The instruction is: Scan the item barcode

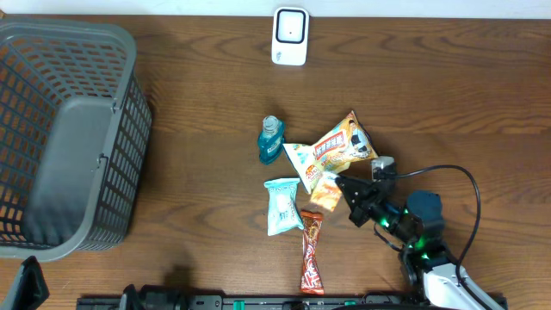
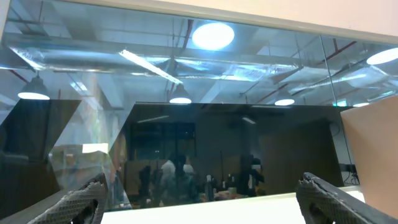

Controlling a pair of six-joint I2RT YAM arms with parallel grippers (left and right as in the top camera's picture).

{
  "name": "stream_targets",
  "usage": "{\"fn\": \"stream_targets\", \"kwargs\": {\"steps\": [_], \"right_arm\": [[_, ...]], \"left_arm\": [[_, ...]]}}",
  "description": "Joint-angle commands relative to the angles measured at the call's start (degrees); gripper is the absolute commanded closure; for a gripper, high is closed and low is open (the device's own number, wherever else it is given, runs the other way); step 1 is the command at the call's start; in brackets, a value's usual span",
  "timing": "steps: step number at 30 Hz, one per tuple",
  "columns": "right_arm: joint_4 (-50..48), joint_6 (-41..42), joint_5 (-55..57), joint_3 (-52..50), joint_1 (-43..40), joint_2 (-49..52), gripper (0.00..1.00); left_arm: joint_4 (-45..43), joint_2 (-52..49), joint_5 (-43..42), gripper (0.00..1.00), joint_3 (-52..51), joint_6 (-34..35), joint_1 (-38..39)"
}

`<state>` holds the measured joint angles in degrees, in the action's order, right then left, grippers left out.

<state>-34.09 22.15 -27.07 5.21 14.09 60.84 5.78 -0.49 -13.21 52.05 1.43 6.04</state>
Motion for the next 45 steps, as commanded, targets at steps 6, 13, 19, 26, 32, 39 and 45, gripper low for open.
{"fn": "stream_targets", "kwargs": {"steps": [6, 13, 19, 26, 32, 39, 45], "right_arm": [[0.8, 1.6, 17.7, 0.5, -0.3, 7.9, 0.9], [0.9, 8.1, 16.4, 0.5, -0.4, 9.7, 0.13], [0.9, 14.6, 5.3, 2.0, -2.1, 5.0, 0.01], [26.6, 11.2, -4.3, 20.1, -3.7, -3.7, 0.01], [83.2, 8.1, 36.4, 57.4, -3.3, -2.0, 0.01], [91.9, 4.7, 23.0, 61.1, -2.9, -0.9, 0.01], [88.8, 14.3, 22.4, 48.8, -2.6, 2.5, 0.21]], "left_arm": [[-0.2, 0.3, -0.3, 0.04, 0.7, -0.7, -0.3], [-0.3, 0.3, -0.3, 0.04, 0.7, -0.7, -0.3], [-0.3, 0.3, -0.3, 0.04, 0.7, -0.7, -0.3], [-0.3, 0.3, -0.3, 0.04, 0.7, -0.7, -0.3], [-0.3, 0.3, -0.3, 0.04, 0.7, -0.7, -0.3], [-0.3, 0.3, -0.3, 0.04, 0.7, -0.7, -0.3], [-1.1, 0.3, -0.3, 0.04, 0.7, -0.7, -0.3]]}}
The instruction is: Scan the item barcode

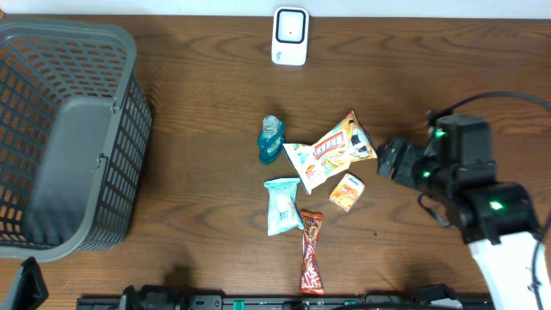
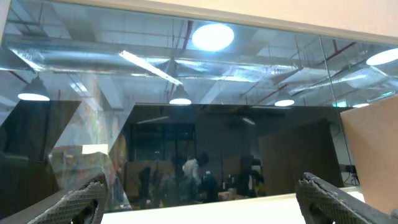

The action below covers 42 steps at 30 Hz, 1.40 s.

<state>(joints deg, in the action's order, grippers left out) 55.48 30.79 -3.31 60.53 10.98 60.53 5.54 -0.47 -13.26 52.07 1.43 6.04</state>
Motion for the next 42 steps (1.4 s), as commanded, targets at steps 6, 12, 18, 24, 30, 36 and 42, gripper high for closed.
{"fn": "stream_targets", "kwargs": {"steps": [6, 12, 18, 24, 30, 36, 42], "right_arm": [[-11.5, 10.8, -12.2, -17.3, 0.7, 10.0, 0.45], [-18.7, 11.0, -14.9, -18.3, 1.2, 15.9, 0.43], [-23.6, 15.1, -12.9, -18.3, 4.9, 23.8, 0.45], [-26.0, 16.6, -11.3, -18.3, 7.8, 31.9, 0.69], [-26.5, 16.5, -10.3, -18.2, 7.7, 33.6, 0.64], [-24.6, 13.6, -10.3, -17.1, 7.7, 28.5, 0.44], [-20.5, 13.3, -9.5, -17.0, 7.7, 18.5, 0.41]], "left_arm": [[-0.9, 0.3, -0.3, 0.04, 0.7, -0.7, -0.2], [-0.9, 0.3, -0.3, 0.04, 0.7, -0.7, -0.2], [-0.9, 0.3, -0.3, 0.04, 0.7, -0.7, -0.2], [-0.9, 0.3, -0.3, 0.03, 0.7, -0.7, -0.2], [-0.8, 0.3, -0.3, 0.04, 0.7, -0.7, -0.2], [-0.8, 0.3, -0.3, 0.04, 0.7, -0.7, -0.2], [-0.4, 0.3, -0.3, 0.04, 0.7, -0.7, -0.2]]}}
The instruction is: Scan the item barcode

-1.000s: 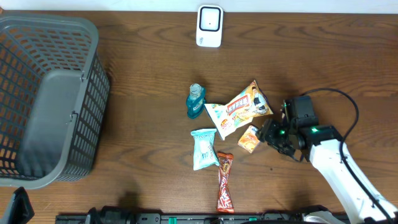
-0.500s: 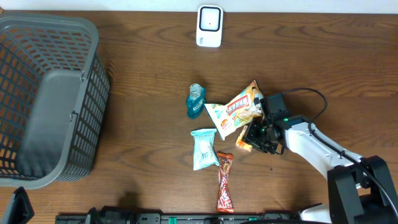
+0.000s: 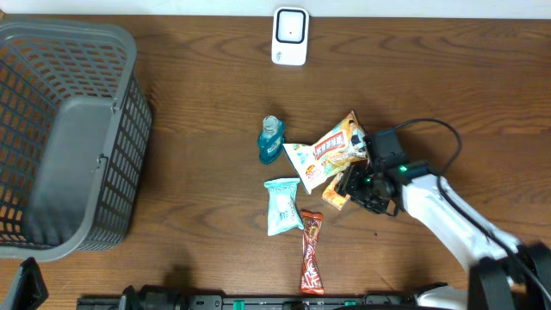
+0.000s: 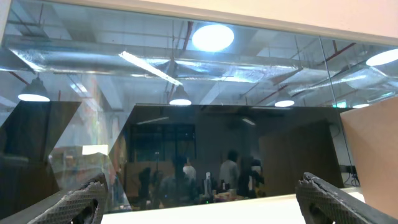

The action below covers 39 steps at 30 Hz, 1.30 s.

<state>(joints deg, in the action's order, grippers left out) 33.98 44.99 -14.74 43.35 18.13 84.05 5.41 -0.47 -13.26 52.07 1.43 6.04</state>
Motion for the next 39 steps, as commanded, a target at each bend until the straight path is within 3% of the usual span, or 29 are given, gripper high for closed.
{"fn": "stream_targets", "kwargs": {"steps": [1, 5, 7, 12, 24, 30, 35, 39], "right_arm": [[1.8, -0.9, 2.8, 0.1, 0.7, -6.5, 0.41], [2.1, 0.1, 6.2, -0.3, 1.0, -8.2, 0.42], [2.0, 2.4, 7.9, -0.9, 1.2, -7.6, 0.49], [0.5, 6.5, 8.8, -2.6, 1.4, -4.6, 0.53], [-4.4, 6.8, 7.5, -3.0, 1.4, 1.5, 0.6], [-5.0, 6.8, 4.1, -3.0, 1.4, 1.3, 0.71], [-5.6, 6.8, 2.4, -3.0, 1.4, 0.9, 0.67], [-6.4, 6.8, 2.6, -3.0, 1.4, 0.9, 0.54]], "left_arm": [[-0.3, 0.3, -0.3, 0.04, 0.7, -0.7, -0.2], [-0.3, 0.3, -0.3, 0.04, 0.7, -0.7, -0.2], [-0.3, 0.3, -0.3, 0.04, 0.7, -0.7, -0.2], [-0.3, 0.3, -0.3, 0.04, 0.7, -0.7, -0.2], [-0.3, 0.3, -0.3, 0.04, 0.7, -0.7, -0.2], [-0.3, 0.3, -0.3, 0.04, 0.7, -0.7, -0.2], [-0.3, 0.3, -0.3, 0.04, 0.7, -0.7, -0.2], [-0.3, 0.3, -0.3, 0.04, 0.7, -0.7, -0.2]]}}
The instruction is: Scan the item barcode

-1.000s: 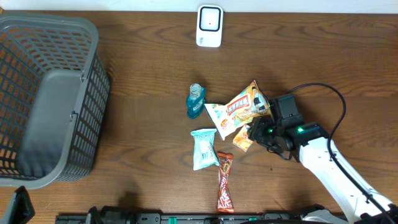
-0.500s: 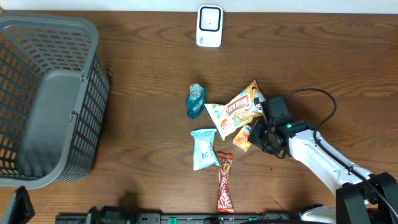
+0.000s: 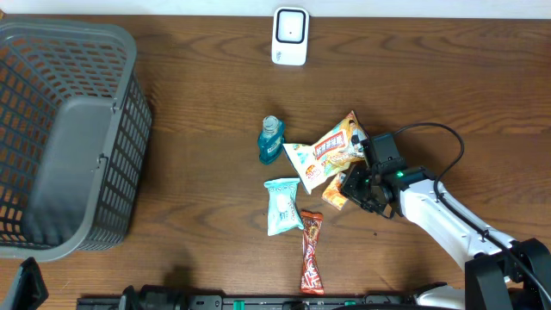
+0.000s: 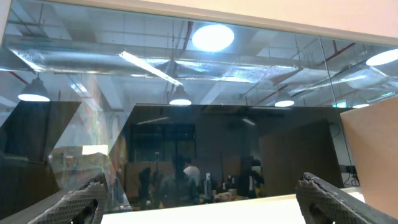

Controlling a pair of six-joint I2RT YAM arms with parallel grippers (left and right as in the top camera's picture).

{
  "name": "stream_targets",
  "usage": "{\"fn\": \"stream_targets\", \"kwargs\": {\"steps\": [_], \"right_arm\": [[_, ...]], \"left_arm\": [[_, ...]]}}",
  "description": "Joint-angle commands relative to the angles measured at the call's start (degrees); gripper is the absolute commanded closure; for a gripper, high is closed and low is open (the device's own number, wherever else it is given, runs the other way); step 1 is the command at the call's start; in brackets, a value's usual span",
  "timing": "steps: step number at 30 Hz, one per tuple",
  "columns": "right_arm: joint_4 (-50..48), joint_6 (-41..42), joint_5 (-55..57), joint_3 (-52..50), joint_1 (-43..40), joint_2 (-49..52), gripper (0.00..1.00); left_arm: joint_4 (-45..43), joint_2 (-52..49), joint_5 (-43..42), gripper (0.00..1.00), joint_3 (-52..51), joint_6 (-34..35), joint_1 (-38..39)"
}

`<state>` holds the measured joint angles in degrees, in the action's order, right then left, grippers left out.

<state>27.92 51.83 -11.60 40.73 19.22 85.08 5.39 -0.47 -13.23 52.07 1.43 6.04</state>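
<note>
A white barcode scanner (image 3: 290, 36) stands at the table's far edge. Mid-table lie a blue bottle (image 3: 271, 140), a big orange snack bag (image 3: 331, 148), a light-blue packet (image 3: 282, 207), a red-brown bar (image 3: 311, 254) and a small orange packet (image 3: 332, 197). My right gripper (image 3: 350, 186) is down on the small packet's right end, its jaws hidden under the wrist. My left gripper (image 4: 203, 183) is open and empty, facing a glass wall and ceiling lights.
A large grey mesh basket (image 3: 65, 138) fills the left side of the table. The right arm's black cable (image 3: 448, 142) loops over the table to the right of the items.
Almost nothing differs. My right gripper stays at the small orange packet, its arm shifted only slightly. The left gripper has not moved.
At first my right gripper reached in from the lower right to the small orange packet. Then the arm stood raised off to the right, the packet lying alone and a little further right. After that the gripper was down at the packet again, as now.
</note>
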Motion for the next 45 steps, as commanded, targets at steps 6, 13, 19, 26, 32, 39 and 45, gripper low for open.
{"fn": "stream_targets", "kwargs": {"steps": [6, 13, 19, 26, 32, 39, 45], "right_arm": [[-1.2, 0.0, 3.1, -0.4, 1.3, 0.8, 0.55], [-2.0, 0.5, 3.1, -0.4, 2.9, 4.4, 0.71], [-3.1, 0.4, 3.1, -0.4, 2.9, 8.9, 0.99], [-2.4, -8.1, -0.9, -0.3, 2.8, 11.5, 0.99], [-3.8, -20.6, -17.6, -0.3, 0.7, 9.1, 0.99], [-5.3, -42.3, -51.1, -0.3, -5.1, 4.5, 0.99], [-7.6, -44.2, -71.2, -0.3, -6.8, 4.5, 0.99]], "left_arm": [[-0.3, 0.3, -0.3, 0.04, 0.7, -0.7, -0.2], [-0.3, 0.3, -0.3, 0.04, 0.7, -0.7, -0.2], [-0.3, 0.3, -0.3, 0.04, 0.7, -0.7, -0.2], [-0.8, 0.3, -0.3, 0.04, 0.7, -0.7, -0.2], [-0.7, 0.3, -0.3, 0.04, 0.7, -0.7, -0.2], [-0.7, 0.3, -0.3, 0.04, 0.7, -0.7, -0.2], [-0.7, 0.3, -0.3, 0.04, 0.7, -0.7, -0.2]]}}
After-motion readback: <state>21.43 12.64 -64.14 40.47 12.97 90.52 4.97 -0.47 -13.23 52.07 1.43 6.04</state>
